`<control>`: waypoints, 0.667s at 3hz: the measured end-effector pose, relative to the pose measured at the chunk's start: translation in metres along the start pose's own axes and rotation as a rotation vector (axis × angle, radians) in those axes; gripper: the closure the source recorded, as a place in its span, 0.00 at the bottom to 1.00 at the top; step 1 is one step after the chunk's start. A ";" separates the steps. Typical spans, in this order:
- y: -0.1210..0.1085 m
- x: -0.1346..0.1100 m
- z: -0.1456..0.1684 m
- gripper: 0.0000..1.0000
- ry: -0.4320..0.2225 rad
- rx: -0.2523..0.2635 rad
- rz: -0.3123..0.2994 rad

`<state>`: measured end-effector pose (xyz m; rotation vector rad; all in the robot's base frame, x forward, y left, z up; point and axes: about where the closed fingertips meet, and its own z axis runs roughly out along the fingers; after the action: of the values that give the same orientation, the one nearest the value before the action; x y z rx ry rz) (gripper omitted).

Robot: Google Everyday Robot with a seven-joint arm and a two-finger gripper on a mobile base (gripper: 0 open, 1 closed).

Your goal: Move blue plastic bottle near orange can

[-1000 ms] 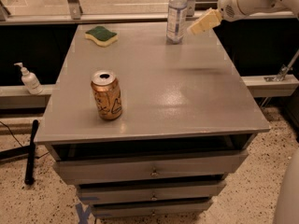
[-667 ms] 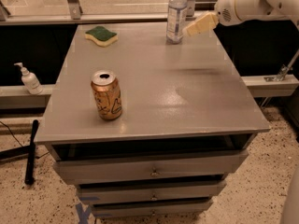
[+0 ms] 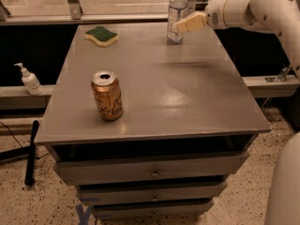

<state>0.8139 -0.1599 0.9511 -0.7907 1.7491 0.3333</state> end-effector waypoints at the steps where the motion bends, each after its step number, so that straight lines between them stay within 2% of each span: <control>1: -0.015 0.005 0.024 0.00 -0.033 0.009 0.011; 2: -0.031 0.013 0.045 0.00 -0.052 0.021 0.020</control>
Offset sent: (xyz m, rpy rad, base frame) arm 0.0899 -0.0150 -0.0304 0.0671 -0.0572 -0.0406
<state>0.8657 -0.1602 0.9291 -0.7439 1.7100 0.3453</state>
